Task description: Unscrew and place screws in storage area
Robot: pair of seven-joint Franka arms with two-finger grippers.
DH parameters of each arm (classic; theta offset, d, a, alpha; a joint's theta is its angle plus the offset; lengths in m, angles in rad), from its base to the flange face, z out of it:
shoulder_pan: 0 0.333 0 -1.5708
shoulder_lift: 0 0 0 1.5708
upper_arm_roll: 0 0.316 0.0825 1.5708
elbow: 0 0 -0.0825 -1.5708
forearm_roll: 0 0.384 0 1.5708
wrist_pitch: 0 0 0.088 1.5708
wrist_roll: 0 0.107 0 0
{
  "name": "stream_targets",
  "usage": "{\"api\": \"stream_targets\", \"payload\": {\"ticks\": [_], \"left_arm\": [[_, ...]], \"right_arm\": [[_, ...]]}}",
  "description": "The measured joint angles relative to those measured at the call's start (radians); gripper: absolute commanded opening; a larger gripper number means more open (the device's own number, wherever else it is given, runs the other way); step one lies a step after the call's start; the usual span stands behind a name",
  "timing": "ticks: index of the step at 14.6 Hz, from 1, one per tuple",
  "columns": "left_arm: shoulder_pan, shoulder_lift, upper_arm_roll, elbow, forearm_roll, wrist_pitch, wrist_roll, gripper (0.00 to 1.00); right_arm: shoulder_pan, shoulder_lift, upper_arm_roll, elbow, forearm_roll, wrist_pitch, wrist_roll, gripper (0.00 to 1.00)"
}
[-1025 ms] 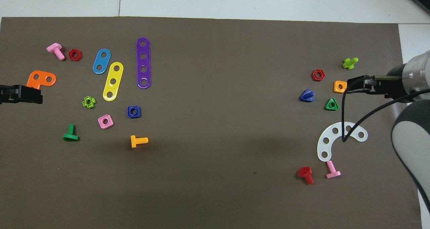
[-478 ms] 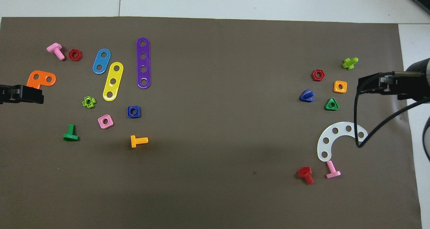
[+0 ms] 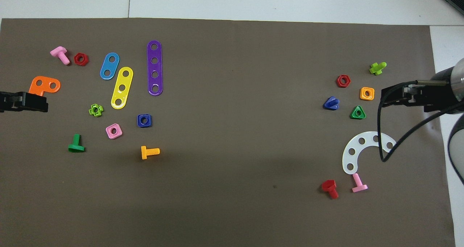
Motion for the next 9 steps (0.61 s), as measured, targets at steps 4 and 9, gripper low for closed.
{"api": "stream_targets", "payload": {"ticks": [4, 9], "left_arm": [[0.000, 0.000, 0.000, 0.000, 0.000, 0.000, 0.000, 1.00], [0.000, 0.000, 0.000, 0.000, 0.000, 0.000, 0.000, 1.00]], "right_arm": [[0.009, 0.000, 0.000, -0.002, 0.001, -0.002, 0.000, 1.00], [0.010, 0.000, 0.000, -0.002, 0.001, -0.002, -0.004, 1.00]]}}
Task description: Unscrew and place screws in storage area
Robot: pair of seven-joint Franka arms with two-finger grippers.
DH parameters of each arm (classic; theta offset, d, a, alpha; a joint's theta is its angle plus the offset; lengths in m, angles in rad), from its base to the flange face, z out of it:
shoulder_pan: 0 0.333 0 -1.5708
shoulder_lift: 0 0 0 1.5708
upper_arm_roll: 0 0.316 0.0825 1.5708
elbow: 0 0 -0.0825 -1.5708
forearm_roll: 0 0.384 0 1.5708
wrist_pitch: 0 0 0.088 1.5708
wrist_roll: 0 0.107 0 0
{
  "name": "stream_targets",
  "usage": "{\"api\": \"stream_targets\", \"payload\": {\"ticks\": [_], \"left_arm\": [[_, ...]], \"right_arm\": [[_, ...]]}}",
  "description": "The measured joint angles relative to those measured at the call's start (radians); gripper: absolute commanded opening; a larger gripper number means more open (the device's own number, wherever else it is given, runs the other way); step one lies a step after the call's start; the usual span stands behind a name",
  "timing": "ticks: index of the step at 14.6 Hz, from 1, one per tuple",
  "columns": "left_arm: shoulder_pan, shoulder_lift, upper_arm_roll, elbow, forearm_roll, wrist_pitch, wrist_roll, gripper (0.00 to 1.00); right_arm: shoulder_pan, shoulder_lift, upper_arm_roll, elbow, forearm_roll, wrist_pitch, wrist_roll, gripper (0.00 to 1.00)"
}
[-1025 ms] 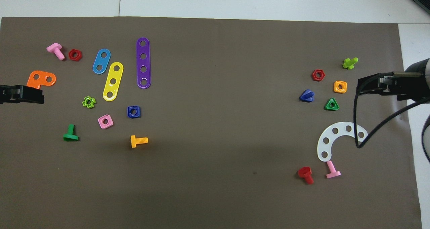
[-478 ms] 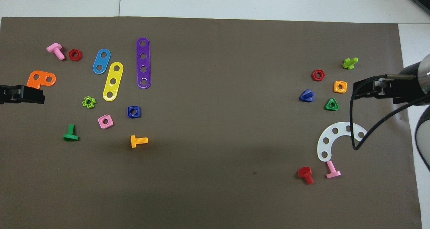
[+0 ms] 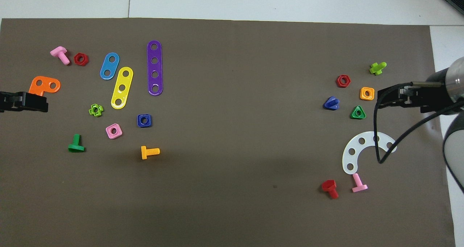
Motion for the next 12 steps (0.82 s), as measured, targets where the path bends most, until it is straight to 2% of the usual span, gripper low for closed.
{"api": "stream_targets", "payload": {"ticks": [4, 12], "left_arm": [[0.000, 0.000, 0.000, 0.000, 0.000, 0.000, 0.000, 1.00], [0.000, 0.000, 0.000, 0.000, 0.000, 0.000, 0.000, 1.00]], "right_arm": [[0.000, 0.000, 0.000, -0.002, 0.000, 0.000, -0.077, 1.00], [0.000, 0.000, 0.000, -0.009, 0.000, 0.000, -0.080, 1.00]]}}
